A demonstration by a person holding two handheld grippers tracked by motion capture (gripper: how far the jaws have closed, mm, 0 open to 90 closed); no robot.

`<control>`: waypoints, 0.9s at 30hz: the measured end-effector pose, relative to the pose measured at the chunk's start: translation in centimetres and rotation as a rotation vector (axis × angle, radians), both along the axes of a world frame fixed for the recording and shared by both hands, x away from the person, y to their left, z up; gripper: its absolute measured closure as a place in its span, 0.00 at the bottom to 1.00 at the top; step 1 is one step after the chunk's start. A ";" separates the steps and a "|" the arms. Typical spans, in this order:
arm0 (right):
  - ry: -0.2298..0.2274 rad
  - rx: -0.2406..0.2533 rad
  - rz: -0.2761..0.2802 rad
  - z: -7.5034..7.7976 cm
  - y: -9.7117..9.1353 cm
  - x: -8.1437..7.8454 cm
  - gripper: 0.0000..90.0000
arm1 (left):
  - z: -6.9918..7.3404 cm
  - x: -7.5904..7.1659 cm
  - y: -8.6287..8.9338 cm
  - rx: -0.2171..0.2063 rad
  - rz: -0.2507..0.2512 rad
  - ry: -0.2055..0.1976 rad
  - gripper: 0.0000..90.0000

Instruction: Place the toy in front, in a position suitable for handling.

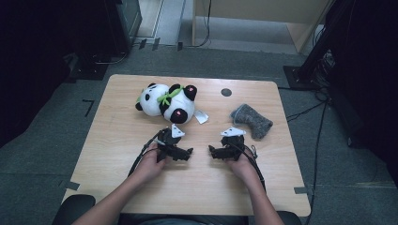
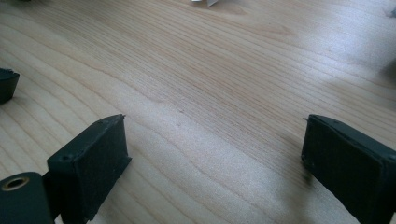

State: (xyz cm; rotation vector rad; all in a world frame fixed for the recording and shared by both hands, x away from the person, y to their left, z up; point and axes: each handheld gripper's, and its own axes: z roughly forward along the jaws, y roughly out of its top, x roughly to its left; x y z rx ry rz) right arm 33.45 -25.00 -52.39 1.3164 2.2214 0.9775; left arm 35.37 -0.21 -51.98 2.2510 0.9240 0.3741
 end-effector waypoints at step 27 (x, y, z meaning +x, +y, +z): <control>-0.001 -0.004 -0.015 0.0 0.1 0.0 0.06 | 0.0 0.0 0.0 0.001 0.002 0.001 0.00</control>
